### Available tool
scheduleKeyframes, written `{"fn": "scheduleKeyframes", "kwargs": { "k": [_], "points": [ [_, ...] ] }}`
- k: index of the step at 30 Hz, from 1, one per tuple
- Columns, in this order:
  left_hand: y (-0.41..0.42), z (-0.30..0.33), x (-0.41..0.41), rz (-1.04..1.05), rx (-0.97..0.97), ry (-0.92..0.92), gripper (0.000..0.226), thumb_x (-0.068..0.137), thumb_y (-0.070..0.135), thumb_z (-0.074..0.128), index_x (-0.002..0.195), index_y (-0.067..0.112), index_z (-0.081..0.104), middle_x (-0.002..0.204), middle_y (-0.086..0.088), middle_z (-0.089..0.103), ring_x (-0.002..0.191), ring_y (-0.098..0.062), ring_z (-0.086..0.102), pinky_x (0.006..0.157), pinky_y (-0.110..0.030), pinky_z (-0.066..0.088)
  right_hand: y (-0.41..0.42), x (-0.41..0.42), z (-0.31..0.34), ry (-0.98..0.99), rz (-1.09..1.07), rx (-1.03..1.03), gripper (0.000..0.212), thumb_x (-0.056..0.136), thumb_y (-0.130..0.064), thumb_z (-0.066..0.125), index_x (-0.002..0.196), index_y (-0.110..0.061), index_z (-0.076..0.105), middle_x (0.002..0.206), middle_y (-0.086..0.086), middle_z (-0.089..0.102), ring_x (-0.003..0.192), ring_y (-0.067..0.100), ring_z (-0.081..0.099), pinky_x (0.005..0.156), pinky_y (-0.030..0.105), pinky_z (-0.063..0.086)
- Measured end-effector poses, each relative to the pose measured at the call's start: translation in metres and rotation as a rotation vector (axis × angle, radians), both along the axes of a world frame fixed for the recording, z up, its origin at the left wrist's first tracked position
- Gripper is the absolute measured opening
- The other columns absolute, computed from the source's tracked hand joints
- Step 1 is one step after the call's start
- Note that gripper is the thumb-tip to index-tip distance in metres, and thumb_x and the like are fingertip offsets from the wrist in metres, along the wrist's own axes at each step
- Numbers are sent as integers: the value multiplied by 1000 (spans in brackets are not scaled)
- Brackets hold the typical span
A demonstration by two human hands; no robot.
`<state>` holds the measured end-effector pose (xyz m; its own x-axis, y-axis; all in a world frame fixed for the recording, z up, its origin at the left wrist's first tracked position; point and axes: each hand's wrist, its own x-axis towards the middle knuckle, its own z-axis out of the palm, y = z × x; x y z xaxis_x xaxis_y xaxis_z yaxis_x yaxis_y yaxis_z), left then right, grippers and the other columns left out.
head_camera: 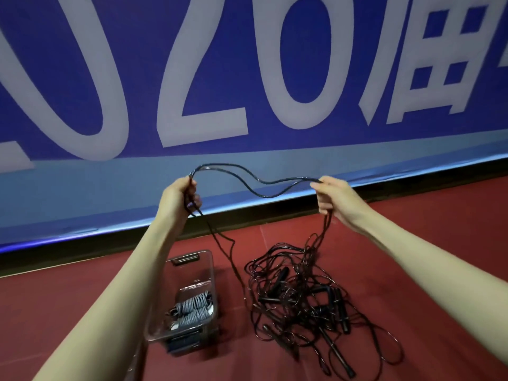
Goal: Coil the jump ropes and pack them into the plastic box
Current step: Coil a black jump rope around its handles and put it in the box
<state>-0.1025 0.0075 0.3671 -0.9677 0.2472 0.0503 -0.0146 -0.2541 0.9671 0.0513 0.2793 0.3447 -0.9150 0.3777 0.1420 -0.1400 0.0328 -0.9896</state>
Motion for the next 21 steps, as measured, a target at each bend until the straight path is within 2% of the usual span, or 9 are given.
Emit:
{"fn": "scheduleKeyframes", "kwargs": {
  "k": [2, 4, 6, 9, 12, 14, 16, 18, 21],
  "points": [
    [-3, -11, -4, 76, -262, 15, 27, 100, 12, 38, 79, 12, 55, 65, -1, 45, 49, -10, 52, 56, -24, 36, -5, 1, 17, 92, 6, -28, 30, 99, -9, 46, 70, -15, 43, 54, -6, 27, 45, 7, 26, 49, 23, 25],
    [-5, -18, -6, 104, -507, 50, 23, 98, 10, 41, 91, 11, 62, 83, -7, 58, 75, -20, 60, 66, -29, 40, -10, 2, 30, 154, 6, 17, 26, 100, -14, 46, 75, -13, 48, 55, -6, 27, 49, 8, 26, 51, 23, 25],
    [-1, -16, -1, 107, -707, 175, 28, 96, 5, 44, 118, 7, 61, 115, -12, 61, 108, -26, 57, 86, -32, 42, -17, 5, 41, 181, -14, 129, 26, 102, -17, 45, 77, -13, 49, 56, -8, 29, 51, 10, 25, 53, 26, 24],
    [19, 8, 30, -43, -671, 404, 39, 99, 8, 42, 137, 14, 50, 137, -4, 54, 127, -18, 49, 99, -26, 35, -28, 9, 46, 185, -31, 346, 25, 101, -14, 48, 78, -15, 55, 55, -7, 32, 52, 12, 28, 54, 32, 26],
    [49, 32, 77, -434, -567, 465, 34, 104, 26, 38, 134, 20, 52, 129, 5, 61, 122, -7, 54, 101, -24, 37, -38, 12, 43, 188, -31, 497, 23, 100, -14, 51, 79, -16, 59, 51, -12, 36, 50, 10, 33, 55, 29, 29],
    [69, 35, 98, -557, -567, 461, 32, 104, 29, 38, 125, 16, 58, 114, 5, 67, 109, -7, 59, 99, -26, 39, -38, 14, 42, 195, -45, 509, 22, 100, -15, 52, 81, -16, 61, 49, -15, 43, 49, 4, 35, 56, 27, 30],
    [83, 34, 109, -522, -532, 443, 24, 103, 25, 41, 98, 14, 61, 81, 6, 64, 81, -10, 60, 86, -34, 45, -34, 16, 42, 195, -58, 511, 21, 100, -17, 52, 81, -16, 62, 50, -13, 42, 51, 9, 35, 55, 31, 31],
    [89, 34, 111, -473, -450, 413, 26, 102, 20, 41, 81, 17, 54, 58, 12, 48, 56, -8, 49, 70, -32, 41, -28, 19, 43, 187, -40, 503, 20, 100, -20, 53, 82, -14, 62, 54, -7, 38, 53, 16, 34, 53, 33, 30],
    [89, 40, 111, -449, -373, 401, 30, 102, 17, 43, 74, 15, 51, 51, 14, 36, 47, -6, 33, 56, -23, 34, -22, 22, 39, 139, 44, 509, 21, 99, -18, 54, 87, -2, 57, 56, -2, 37, 49, 14, 35, 48, 27, 31]
  ]
}}
